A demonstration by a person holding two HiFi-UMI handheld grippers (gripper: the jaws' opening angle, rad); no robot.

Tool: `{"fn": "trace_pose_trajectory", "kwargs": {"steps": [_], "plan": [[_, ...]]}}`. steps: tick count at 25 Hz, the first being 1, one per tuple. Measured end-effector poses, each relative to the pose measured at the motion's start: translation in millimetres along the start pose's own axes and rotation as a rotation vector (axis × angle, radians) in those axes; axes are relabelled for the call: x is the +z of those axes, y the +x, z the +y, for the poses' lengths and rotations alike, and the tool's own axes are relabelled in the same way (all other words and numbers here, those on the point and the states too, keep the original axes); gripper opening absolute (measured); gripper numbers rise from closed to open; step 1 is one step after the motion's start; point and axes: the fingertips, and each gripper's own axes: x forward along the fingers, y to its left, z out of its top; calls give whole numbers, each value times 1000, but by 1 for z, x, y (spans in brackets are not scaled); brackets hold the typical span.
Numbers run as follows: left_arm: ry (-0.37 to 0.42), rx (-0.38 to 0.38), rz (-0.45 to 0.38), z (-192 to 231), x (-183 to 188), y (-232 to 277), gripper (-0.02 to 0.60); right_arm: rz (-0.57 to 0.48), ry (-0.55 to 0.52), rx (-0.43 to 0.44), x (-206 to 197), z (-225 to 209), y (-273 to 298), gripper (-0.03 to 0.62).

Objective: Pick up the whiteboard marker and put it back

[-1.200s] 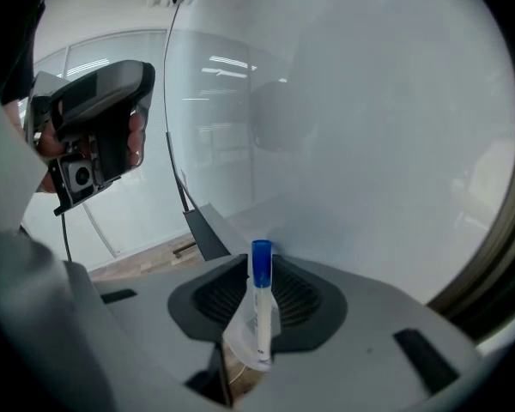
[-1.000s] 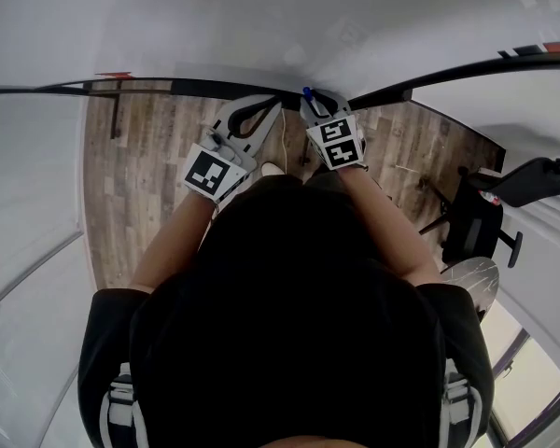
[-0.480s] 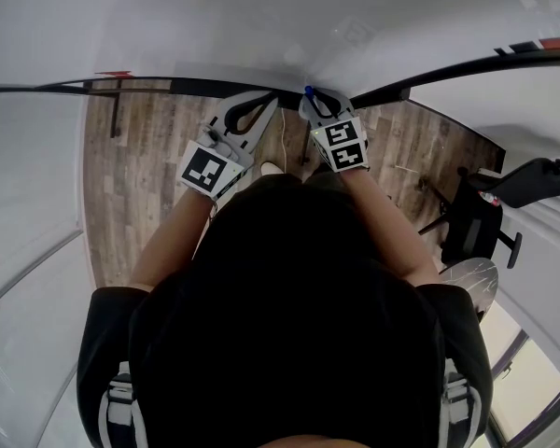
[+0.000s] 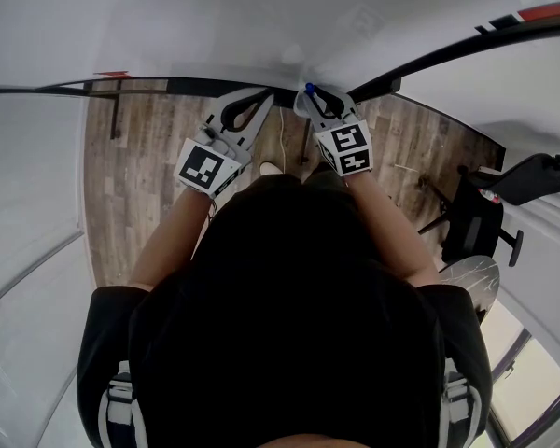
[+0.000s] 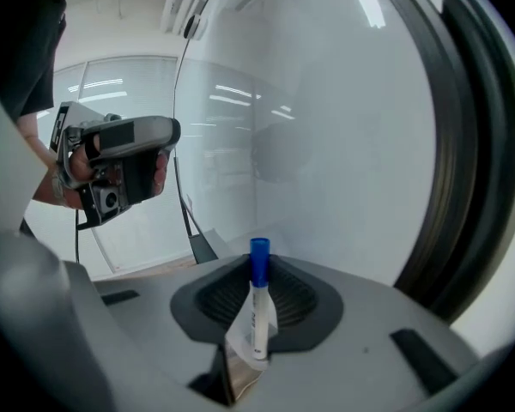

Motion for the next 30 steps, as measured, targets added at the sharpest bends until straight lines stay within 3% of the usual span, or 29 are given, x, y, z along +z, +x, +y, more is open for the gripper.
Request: {"fn": "trace_pose_trajectory", "kwargs": {"steps": [5,11,30], "plan": [[-2,20,25,-3,0,-3,3,-52,12,16,18,3,-16,63],[4,40,-13,-10,10,-8,3,-107,35,38,39,6,-35,63],[3,13,3,-27,43,-9,3,-295,0,119,127,20,-99,63]]}}
